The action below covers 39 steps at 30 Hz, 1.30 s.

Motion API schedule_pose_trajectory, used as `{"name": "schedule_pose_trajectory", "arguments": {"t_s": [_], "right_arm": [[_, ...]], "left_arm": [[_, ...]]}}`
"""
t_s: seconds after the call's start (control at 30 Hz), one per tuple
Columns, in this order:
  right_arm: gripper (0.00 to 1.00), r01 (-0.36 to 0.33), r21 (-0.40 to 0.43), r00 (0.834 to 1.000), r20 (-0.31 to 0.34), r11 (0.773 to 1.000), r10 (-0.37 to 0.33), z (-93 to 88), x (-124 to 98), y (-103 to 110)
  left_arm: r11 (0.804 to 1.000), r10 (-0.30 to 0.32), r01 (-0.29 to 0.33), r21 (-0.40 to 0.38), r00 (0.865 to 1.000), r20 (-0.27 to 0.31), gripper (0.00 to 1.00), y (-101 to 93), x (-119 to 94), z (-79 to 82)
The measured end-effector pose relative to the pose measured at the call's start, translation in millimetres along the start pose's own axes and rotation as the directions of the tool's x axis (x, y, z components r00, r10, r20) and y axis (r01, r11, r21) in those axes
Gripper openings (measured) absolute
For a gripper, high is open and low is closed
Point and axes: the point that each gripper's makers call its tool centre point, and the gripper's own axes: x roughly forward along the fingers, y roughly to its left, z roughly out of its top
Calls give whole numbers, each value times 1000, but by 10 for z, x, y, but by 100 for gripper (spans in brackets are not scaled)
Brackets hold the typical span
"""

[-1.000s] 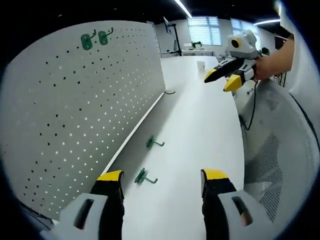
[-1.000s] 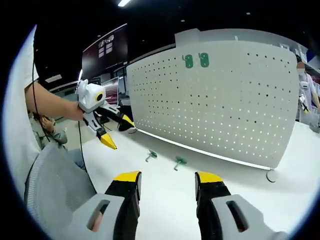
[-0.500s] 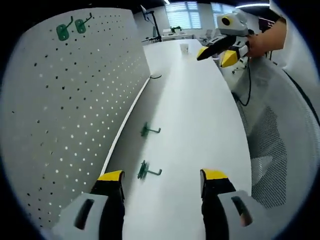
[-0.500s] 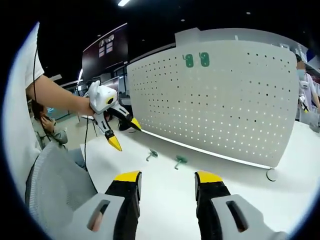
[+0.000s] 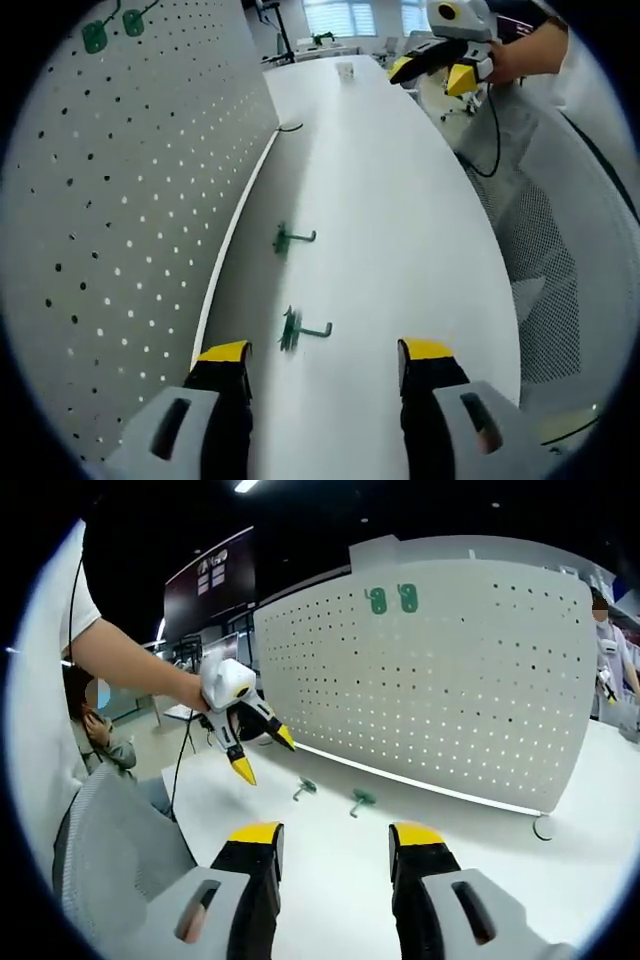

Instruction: Insert the hook assembly into the mounting plate slot until the hook locks in place.

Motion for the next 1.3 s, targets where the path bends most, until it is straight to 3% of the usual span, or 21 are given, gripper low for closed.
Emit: {"name": "schedule_pose_trajectory", "arguments": {"t_s": [0.73, 0.97, 1.3], "right_arm": [[42, -16, 9, 1000, -21, 1000, 16, -60, 32, 18], [44, -24, 18, 999, -30, 1000, 24, -85, 47, 31], [50, -42, 20, 998, -44, 999, 43, -127, 66, 65]], "left_arm": [[991, -113, 121, 58, 986, -125, 60, 68, 374, -177], [988, -133, 145, 62, 978, -161, 54, 92, 452, -219], [985, -155, 164, 45, 974, -163, 55, 93, 549, -221]]}}
